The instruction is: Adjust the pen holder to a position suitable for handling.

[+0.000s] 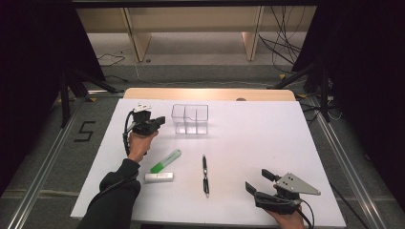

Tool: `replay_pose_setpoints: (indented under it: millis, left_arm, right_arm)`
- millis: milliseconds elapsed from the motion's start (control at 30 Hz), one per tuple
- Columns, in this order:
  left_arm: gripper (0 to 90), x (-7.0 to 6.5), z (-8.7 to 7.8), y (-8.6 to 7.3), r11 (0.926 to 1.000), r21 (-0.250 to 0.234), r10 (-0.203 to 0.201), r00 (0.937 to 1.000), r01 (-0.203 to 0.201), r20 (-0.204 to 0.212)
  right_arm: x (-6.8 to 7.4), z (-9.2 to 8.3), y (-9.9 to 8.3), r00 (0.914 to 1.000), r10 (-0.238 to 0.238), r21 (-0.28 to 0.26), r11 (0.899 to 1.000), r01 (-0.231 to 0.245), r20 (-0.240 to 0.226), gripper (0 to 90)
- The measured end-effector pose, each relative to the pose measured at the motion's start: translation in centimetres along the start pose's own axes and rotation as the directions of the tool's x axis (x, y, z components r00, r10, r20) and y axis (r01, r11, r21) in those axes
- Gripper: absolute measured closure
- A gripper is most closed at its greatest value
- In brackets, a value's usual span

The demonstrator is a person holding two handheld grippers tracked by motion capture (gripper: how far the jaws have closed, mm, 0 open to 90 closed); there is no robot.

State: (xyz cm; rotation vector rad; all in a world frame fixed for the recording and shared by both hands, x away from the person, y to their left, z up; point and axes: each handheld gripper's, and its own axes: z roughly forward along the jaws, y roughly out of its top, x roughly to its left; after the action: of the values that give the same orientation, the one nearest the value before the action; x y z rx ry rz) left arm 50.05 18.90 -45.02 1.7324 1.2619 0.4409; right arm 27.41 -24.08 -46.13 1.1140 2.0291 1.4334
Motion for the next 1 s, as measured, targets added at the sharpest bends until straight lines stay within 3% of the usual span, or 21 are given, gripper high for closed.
replay_pose_setpoints:
  millis: [100,367,733,1000]
  left_arm:
    - [89.4,-0.2,0.8,0.5,1.0,0.001,0.0,1.0,0.0,-0.001]
    - [89.4,-1.0,2.7,0.8,0.9982,0.02,0.056,0.9983,-0.057,0.013]
    - [89.5,-1.0,3.4,1.4,0.9982,0.023,0.055,0.9982,-0.055,0.024]
    - [89.5,-2.0,4.2,1.5,0.9985,0.029,0.046,0.9985,-0.047,0.031]
  right_arm:
    - [0.0,0.0,0.0,1.0,-0.001,0.001,1.0,0.001,-0.001,25.0]
    - [0.0,0.0,0.0,1.0,-0.003,0.005,1.0,0.003,-0.005,25.1]
    - [0.2,0.2,-0.1,1.0,-0.007,0.012,1.0,0.007,-0.006,25.1]
    - [0.2,0.2,-0.1,1.0,-0.006,0.014,1.0,0.006,-0.007,25.1]
